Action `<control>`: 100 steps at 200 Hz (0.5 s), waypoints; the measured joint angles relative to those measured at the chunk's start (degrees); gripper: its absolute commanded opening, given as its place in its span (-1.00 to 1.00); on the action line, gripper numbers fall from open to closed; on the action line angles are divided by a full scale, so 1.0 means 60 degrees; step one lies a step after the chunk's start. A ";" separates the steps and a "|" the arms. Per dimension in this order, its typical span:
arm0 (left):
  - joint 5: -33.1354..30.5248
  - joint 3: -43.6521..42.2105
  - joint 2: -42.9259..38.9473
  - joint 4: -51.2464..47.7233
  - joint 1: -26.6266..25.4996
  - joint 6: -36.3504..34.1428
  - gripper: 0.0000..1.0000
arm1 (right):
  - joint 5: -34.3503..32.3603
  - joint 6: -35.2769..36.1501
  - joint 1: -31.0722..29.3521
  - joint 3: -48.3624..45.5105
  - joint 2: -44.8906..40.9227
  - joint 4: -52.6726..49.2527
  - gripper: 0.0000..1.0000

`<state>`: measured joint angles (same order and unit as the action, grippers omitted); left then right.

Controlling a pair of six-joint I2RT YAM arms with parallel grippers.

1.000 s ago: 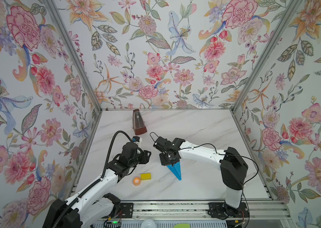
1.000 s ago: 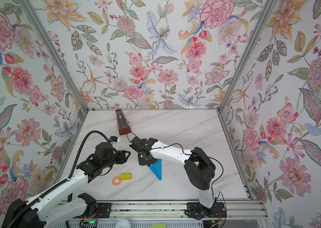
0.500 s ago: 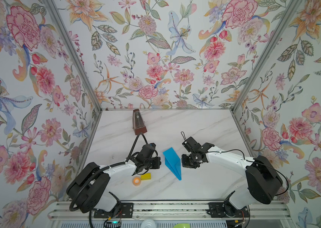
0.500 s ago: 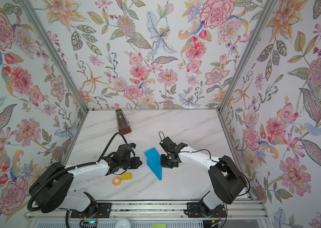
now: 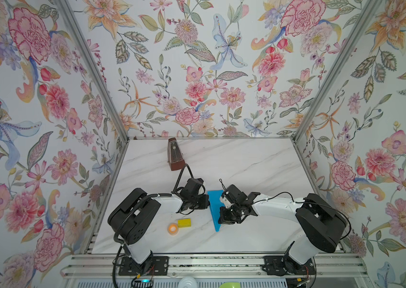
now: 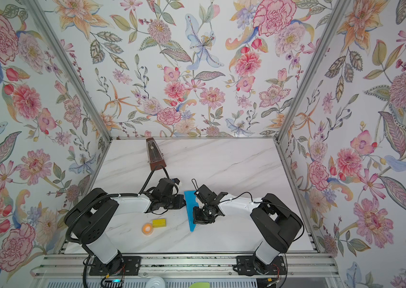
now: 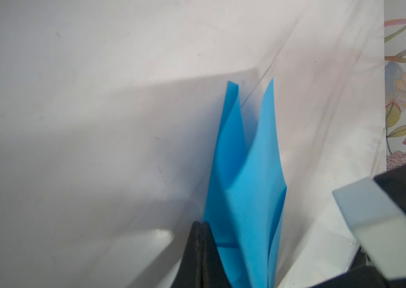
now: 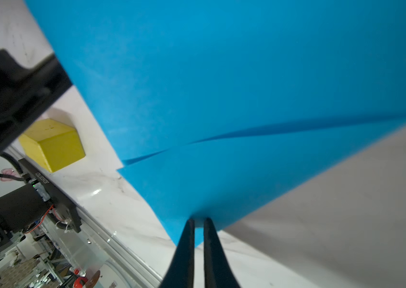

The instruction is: Fold a paper plane with a square sheet of paper (fold left side to right side)

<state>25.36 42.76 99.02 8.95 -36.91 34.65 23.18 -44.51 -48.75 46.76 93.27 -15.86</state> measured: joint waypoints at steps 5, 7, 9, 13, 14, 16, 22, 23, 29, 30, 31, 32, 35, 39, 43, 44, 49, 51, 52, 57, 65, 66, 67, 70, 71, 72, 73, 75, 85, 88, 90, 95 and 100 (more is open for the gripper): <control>0.0055 0.0036 0.0040 0.0022 0.0069 -0.0062 -1.00 | 0.0040 -0.0055 -0.0025 0.0000 0.0000 0.0098 -0.77; 0.0069 0.0047 0.0058 0.0033 0.0098 -0.0080 -1.00 | 0.0055 -0.0069 -0.0025 0.0000 0.0000 0.0138 -0.77; 0.0091 0.0058 0.0069 0.0033 0.0124 -0.0102 -1.00 | 0.0069 -0.0076 -0.0025 0.0000 -0.0004 0.0186 -0.77; 0.0135 0.0076 0.0087 0.0036 0.0197 -0.0149 -1.00 | 0.0073 -0.0117 -0.0022 0.0000 -0.0007 0.0266 -0.77; 0.0142 0.0080 0.0091 0.0040 0.0204 -0.0157 -1.00 | 0.0073 -0.0131 -0.0022 0.0000 -0.0007 0.0280 -0.77; 0.0164 0.0084 0.0098 0.0040 0.0233 -0.0178 -1.00 | 0.0073 -0.0146 -0.0022 0.0000 -0.0007 0.0321 -0.77; 0.0215 0.0087 0.0106 0.0036 0.0331 -0.0255 -0.98 | 0.0073 -0.0193 0.0018 0.0000 -0.0011 0.0393 -0.77; 0.0222 0.0087 0.0106 0.0029 0.0350 -0.0280 -0.98 | 0.0073 -0.0200 0.0022 0.0000 -0.0011 0.0408 -0.77; 0.0244 0.0087 0.0106 0.0018 0.0426 -0.0346 -0.96 | 0.0069 -0.0240 0.0066 -0.0015 -0.0029 0.0492 -0.77; 0.0244 0.0087 0.0102 0.0015 0.0441 -0.0372 -0.96 | 0.0069 -0.0244 0.0080 -0.0022 -0.0036 0.0517 -0.77; 0.0244 0.0087 0.0102 0.0011 0.0448 -0.0379 -0.95 | 0.0069 -0.0251 0.0087 -0.0025 -0.0044 0.0532 -0.77; 0.0248 0.0087 0.0102 0.0011 0.0466 -0.0390 -0.95 | 0.0073 -0.0270 0.0102 -0.0040 -0.0055 0.0554 -0.77; 0.0244 0.0087 0.0102 0.0004 0.0495 -0.0419 -0.94 | 0.0069 -0.0288 0.0124 -0.0066 -0.0073 0.0619 -0.77; 0.0248 0.0091 0.0076 -0.0025 0.0535 -0.0474 -0.92 | 0.0069 -0.0321 0.0171 -0.0106 -0.0124 0.0670 -0.77; 0.0244 0.0091 0.0055 -0.0066 0.0565 -0.0528 -0.89 | 0.0073 -0.0342 0.0215 -0.0157 -0.0171 0.0721 -0.77; 0.0244 0.0091 0.0047 -0.0080 0.0572 -0.0543 -0.88 | 0.0073 -0.0346 0.0222 -0.0164 -0.0182 0.0729 -0.77; 0.0244 0.0091 -0.0011 -0.0178 0.0601 -0.0594 -0.85 | 0.0069 -0.0382 0.0295 -0.0244 -0.0262 0.0790 -0.77; 0.0240 0.0091 -0.0051 -0.0222 0.0605 -0.0645 -0.83 | 0.0073 -0.0386 0.0324 -0.0273 -0.0295 0.0812 -0.77; 0.0240 0.0091 -0.0066 -0.0240 0.0608 -0.0648 -0.83 | 0.0069 -0.0386 0.0335 -0.0280 -0.0306 0.0816 -0.77; 0.0240 0.0091 -0.0168 -0.0364 0.0634 -0.0710 -0.79 | 0.0069 -0.0415 0.0404 -0.0353 -0.0375 0.0852 -0.77; 0.0240 0.0091 -0.0357 -0.0532 0.0652 -0.0816 -0.73 | 0.0076 -0.0426 0.0525 -0.0474 -0.0495 0.0907 -0.77; 0.0244 0.0091 -0.0397 -0.0557 0.0652 -0.0816 -0.73 | 0.0076 -0.0430 0.0535 -0.0484 -0.0506 0.0911 -0.77; 0.0240 0.0091 -0.0412 -0.0568 0.0652 -0.0805 -0.72 | 0.0076 -0.0433 0.0550 -0.0499 -0.0514 0.0918 -0.77; 0.0244 0.0091 -0.0492 -0.0623 0.0652 -0.0831 -0.70 | 0.0080 -0.0452 0.0597 -0.0546 -0.0561 0.0940 -0.77; 0.0244 0.0087 -0.0550 -0.0645 0.0652 -0.0860 -0.69 | 0.0080 -0.0452 0.0608 -0.0557 -0.0568 0.0943 -0.77; 0.0244 0.0087 -0.0576 -0.0656 0.0652 -0.0867 -0.68 | 0.0084 -0.0455 0.0630 -0.0572 -0.0586 0.0958 -0.77; 0.0244 0.0087 -0.0616 -0.0681 0.0652 -0.0856 -0.67 | 0.0084 -0.0455 0.0645 -0.0579 -0.0594 0.0962 -0.77; 0.0240 0.0087 -0.0656 -0.0707 0.0652 -0.0845 -0.65 | 0.0095 -0.0459 0.0674 -0.0608 -0.0616 0.0973 -0.77; 0.0251 0.0076 -0.1060 -0.0849 0.0648 -0.0911 -0.54 | 0.0131 -0.0481 0.0820 -0.0707 -0.0703 0.1042 -0.77; 0.0251 0.0058 -0.1158 -0.0845 0.0637 -0.0871 -0.50 | 0.0146 -0.0484 0.0860 -0.0732 -0.0721 0.1060 -0.77; 0.0255 0.0051 -0.1249 -0.0863 0.0627 -0.0885 -0.47 | 0.0160 -0.0484 0.0892 -0.0750 -0.0732 0.1086 -0.77; 0.0266 -0.0004 -0.1475 -0.0882 0.0605 -0.0860 -0.41 | 0.0193 -0.0484 0.0954 -0.0776 -0.0747 0.1115 -0.77; 0.0299 -0.0066 -0.1745 -0.0903 0.0576 -0.0874 -0.36 | 0.0251 -0.0484 0.1024 -0.0809 -0.0747 0.1173 -0.77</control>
<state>27.16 42.37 88.55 3.53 -33.45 29.41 24.69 -47.42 -42.61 41.91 88.79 -8.82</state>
